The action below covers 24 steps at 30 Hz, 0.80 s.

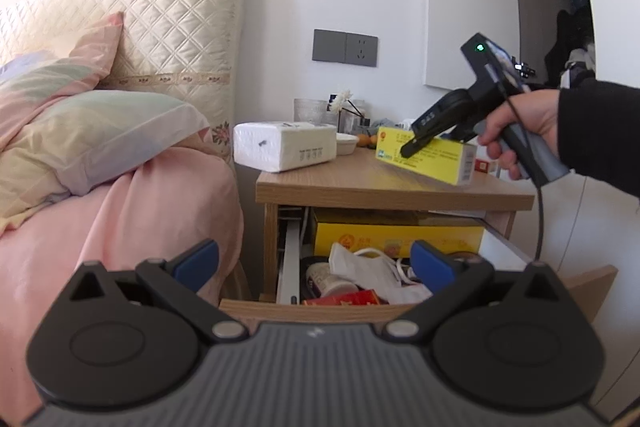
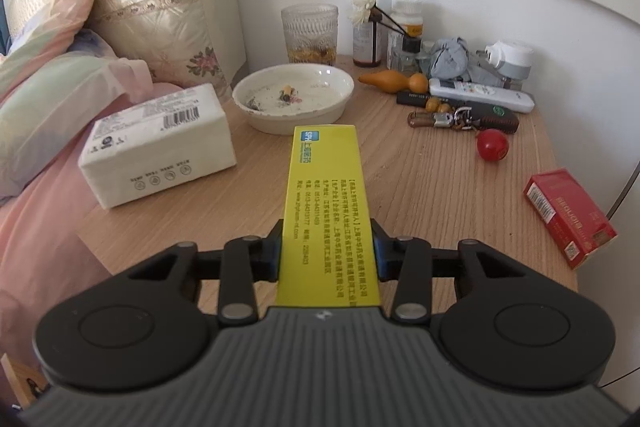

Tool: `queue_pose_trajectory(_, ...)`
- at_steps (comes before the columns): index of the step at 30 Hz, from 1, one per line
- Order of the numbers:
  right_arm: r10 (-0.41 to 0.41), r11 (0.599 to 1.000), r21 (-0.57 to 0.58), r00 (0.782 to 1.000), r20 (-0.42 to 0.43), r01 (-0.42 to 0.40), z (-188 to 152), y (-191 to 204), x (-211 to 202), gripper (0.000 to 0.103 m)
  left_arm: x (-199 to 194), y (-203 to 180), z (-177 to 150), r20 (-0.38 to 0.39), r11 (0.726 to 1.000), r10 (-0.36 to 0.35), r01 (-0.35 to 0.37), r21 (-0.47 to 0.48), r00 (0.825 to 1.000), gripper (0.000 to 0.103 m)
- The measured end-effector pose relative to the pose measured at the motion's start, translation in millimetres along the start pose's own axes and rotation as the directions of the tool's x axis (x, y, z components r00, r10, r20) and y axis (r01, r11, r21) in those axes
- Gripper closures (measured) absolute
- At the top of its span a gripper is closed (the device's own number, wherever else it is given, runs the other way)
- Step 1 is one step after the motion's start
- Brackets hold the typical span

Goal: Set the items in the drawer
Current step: 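Grasp the yellow medicine box on the nightstand top with the right tool, then carry the yellow box down into the open drawer with the right tool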

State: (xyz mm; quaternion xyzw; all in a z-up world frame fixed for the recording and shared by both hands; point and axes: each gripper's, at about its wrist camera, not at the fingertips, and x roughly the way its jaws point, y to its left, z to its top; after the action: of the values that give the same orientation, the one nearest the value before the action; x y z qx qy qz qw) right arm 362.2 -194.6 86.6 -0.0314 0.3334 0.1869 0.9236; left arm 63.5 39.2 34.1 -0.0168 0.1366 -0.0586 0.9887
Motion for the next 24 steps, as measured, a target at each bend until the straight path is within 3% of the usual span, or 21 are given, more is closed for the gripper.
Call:
queue_pose_trajectory(5, -0.001, 1.000, -0.023, 0.999, 0.042, 0.002, 0.3, 7.1, -30.1, 0.060, 0.3, 0.0, -0.2, -0.003, 1.000, 0.002, -0.002, 0.001, 1.000, 0.000)
queue_pose_trajectory(14, 0.111, 0.990, -0.103, 0.989, 0.096, -0.101, -28.3, 41.6, -97.9, 0.060, -1.8, -1.2, 0.1, -0.002, 1.000, 0.014, -0.014, 0.002, 1.000, 0.000)
queue_pose_trajectory(20, 0.206, 0.960, -0.200, 0.978, 0.034, -0.196, -55.1, 64.3, -116.3, 0.060, -4.5, -6.5, -0.4, 0.003, 1.000, 0.008, -0.008, 0.008, 1.000, 0.000)
queue_pose_trajectory(24, 0.218, 0.946, -0.241, 0.976, -0.027, -0.218, -76.9, 75.7, -116.6, 0.060, -5.6, -8.6, -0.7, 0.004, 1.000, 0.002, -0.002, 0.014, 1.000, 0.000)
